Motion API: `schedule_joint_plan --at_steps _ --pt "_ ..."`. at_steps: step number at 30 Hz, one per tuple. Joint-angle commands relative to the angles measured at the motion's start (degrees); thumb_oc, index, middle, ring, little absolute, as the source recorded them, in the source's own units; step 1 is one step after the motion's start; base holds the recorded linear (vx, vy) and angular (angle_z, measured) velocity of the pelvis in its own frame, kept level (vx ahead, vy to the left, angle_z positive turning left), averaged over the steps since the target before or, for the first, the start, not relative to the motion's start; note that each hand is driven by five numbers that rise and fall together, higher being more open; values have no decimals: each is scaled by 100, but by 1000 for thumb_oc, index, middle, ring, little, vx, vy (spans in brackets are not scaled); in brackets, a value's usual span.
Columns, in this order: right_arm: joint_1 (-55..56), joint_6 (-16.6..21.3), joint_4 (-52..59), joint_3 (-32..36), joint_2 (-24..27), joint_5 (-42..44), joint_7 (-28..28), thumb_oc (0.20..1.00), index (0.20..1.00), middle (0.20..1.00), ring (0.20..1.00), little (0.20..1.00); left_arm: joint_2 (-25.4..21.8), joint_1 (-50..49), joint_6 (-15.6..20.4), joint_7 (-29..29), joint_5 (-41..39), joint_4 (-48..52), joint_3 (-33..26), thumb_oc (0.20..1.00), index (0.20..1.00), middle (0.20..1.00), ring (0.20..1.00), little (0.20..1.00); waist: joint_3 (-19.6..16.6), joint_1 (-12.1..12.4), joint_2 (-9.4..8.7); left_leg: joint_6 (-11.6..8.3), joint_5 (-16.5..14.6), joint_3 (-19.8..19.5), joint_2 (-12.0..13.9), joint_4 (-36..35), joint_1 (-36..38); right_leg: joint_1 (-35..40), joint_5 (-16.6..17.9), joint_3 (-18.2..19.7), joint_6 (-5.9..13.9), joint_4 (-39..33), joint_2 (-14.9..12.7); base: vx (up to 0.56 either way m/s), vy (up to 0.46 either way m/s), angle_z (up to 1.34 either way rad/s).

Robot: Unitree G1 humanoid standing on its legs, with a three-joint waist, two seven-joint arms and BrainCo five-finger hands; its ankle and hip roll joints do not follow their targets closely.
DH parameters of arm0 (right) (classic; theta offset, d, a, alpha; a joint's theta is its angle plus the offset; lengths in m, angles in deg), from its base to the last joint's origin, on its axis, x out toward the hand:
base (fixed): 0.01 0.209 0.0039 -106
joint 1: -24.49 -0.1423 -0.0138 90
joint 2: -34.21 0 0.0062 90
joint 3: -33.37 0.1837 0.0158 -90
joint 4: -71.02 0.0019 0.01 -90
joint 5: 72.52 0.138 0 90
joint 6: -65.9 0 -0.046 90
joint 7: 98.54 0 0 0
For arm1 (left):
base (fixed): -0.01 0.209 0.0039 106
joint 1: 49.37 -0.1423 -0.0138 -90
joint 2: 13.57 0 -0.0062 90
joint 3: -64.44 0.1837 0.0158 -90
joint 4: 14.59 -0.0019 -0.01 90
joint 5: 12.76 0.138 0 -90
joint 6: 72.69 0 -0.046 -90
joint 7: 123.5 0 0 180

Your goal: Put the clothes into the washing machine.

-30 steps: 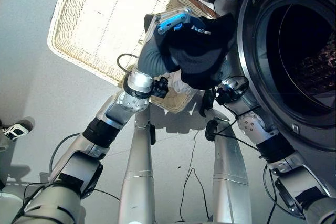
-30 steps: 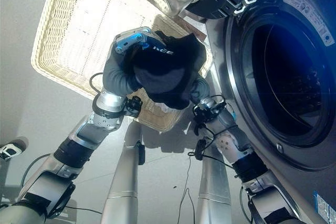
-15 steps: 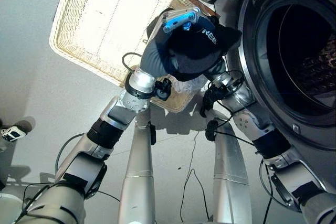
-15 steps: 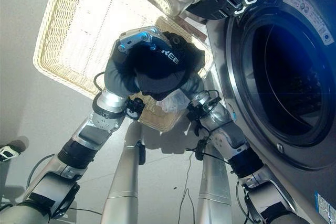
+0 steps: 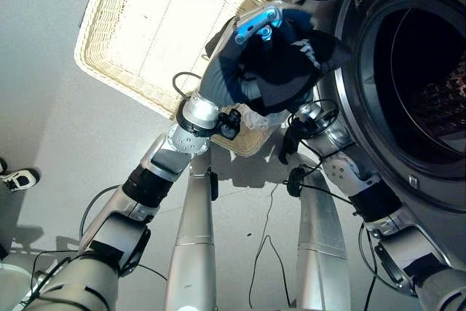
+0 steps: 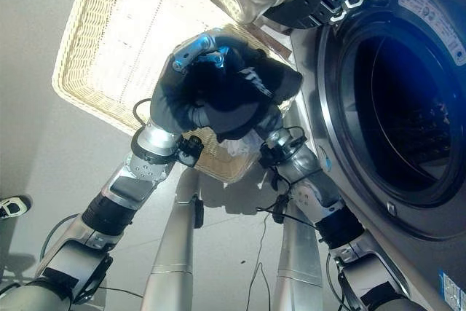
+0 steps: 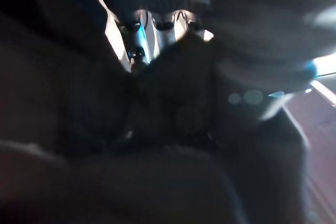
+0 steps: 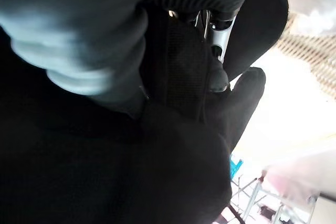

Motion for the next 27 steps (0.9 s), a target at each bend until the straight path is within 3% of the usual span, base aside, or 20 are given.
schedule_joint_plan --at_steps 1,5,11,17,21,24,26,27 --pt "-14 668 780 273 -72 479 389 200 200 200 200 200 -111 107 -447 -482 562 381 -63 1000 1000 1000 1000 1000 -76 -110 188 526 -648 118 -636 899 -163 382 1458 -298 354 -1573 363 0 0 0" --pt "45 906 856 448 34 635 438 200 200 200 200 200 -374 17 -935 -919 1043 285 -114 1000 1000 1000 1000 1000 -76 -98 211 518 -663 106 -629 934 -186 367 1452 -311 365 -1550 335 0 0 0" --pt "148 1241 968 799 269 755 459 200 200 200 200 200 -912 -82 -2076 -1674 1828 -60 -253 1000 1000 1000 1000 1000 -76 -83 247 508 -675 113 -597 961 -186 371 1428 -332 376 -1514 294 0 0 0" --pt "299 1516 1133 1026 387 961 485 200 200 200 200 200 -1169 -249 -2568 -1710 1769 -129 -343 1000 1000 1000 1000 1000 -76 -75 270 500 -673 120 -567 954 -176 383 1426 -348 387 -1514 264 0 0 0" --pt "415 1576 1243 1166 303 1362 733 200 200 200 200 200 -1185 -416 -2547 -2137 1384 -254 -427 1000 1000 1000 1000 1000 -76 -80 280 508 -664 152 -534 932 -155 401 1429 -353 395 -1517 264 0 0 0" --pt "459 1515 1273 1162 161 1538 836 200 200 200 200 200 -1021 -527 -2172 -2756 1048 -359 -560 1000 1000 1000 1000 1000 -76 -76 276 500 -662 153 -518 938 -173 374 1422 -343 394 -1482 267 0 0 0" --pt "457 1500 1267 1158 147 1549 843 200 200 200 200 200 -1003 -536 -2118 -2814 1023 -385 -573 1000 1000 1000 1000 1000 -76 -76 276 498 -663 153 -517 941 -174 371 1419 -342 394 -1474 266 0 0 0" --pt "433 1307 1187 1104 -3 1652 795 200 200 200 200 200 -783 -580 -1764 -3148 698 -517 -672 1000 1000 1000 1000 1000 -76 -70 265 490 -657 154 -514 933 -168 369 1420 -340 389 -1462 278 0 0 0"
